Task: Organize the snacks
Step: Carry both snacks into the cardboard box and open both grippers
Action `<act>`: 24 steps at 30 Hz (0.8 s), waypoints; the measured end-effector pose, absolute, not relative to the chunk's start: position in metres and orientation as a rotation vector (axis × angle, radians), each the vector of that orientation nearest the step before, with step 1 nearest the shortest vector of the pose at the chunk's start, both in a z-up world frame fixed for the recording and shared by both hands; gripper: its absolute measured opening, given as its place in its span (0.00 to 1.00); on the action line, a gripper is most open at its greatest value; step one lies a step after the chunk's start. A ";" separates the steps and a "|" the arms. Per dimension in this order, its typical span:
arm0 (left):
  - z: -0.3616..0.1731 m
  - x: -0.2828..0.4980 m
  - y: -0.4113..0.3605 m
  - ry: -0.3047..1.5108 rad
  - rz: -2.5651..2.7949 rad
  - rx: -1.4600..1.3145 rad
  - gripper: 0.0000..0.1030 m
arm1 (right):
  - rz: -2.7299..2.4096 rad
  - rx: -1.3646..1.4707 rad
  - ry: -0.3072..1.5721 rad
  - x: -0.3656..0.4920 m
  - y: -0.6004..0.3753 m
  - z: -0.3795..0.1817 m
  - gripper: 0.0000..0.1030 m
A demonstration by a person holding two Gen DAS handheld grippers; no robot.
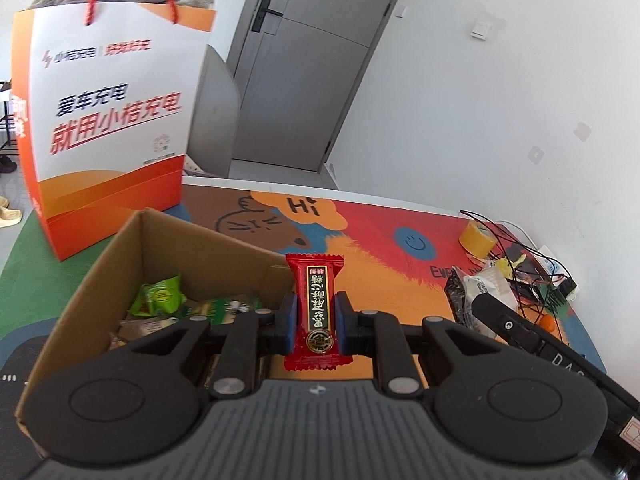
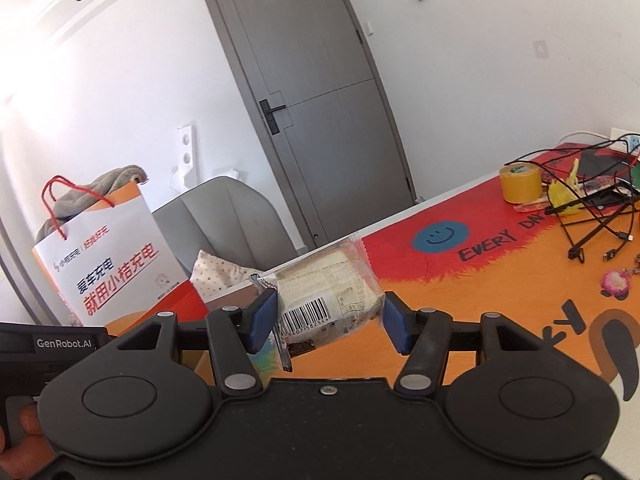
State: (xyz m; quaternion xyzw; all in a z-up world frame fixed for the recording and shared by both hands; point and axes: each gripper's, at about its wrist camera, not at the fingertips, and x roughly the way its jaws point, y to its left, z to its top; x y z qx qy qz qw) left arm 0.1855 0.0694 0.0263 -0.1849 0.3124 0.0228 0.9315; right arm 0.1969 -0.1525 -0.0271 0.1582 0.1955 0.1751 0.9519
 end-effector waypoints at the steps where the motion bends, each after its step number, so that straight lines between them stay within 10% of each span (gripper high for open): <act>1: 0.027 0.184 0.075 0.639 0.052 -0.385 0.17 | 0.360 0.312 0.395 0.195 -0.148 -0.025 0.55; 17: 0.013 0.166 0.145 0.642 0.144 -0.495 0.18 | 0.463 0.220 0.411 0.188 -0.080 -0.012 0.55; 24: 0.012 0.159 0.167 0.630 0.155 -0.545 0.33 | 0.487 0.188 0.433 0.190 -0.053 -0.013 0.55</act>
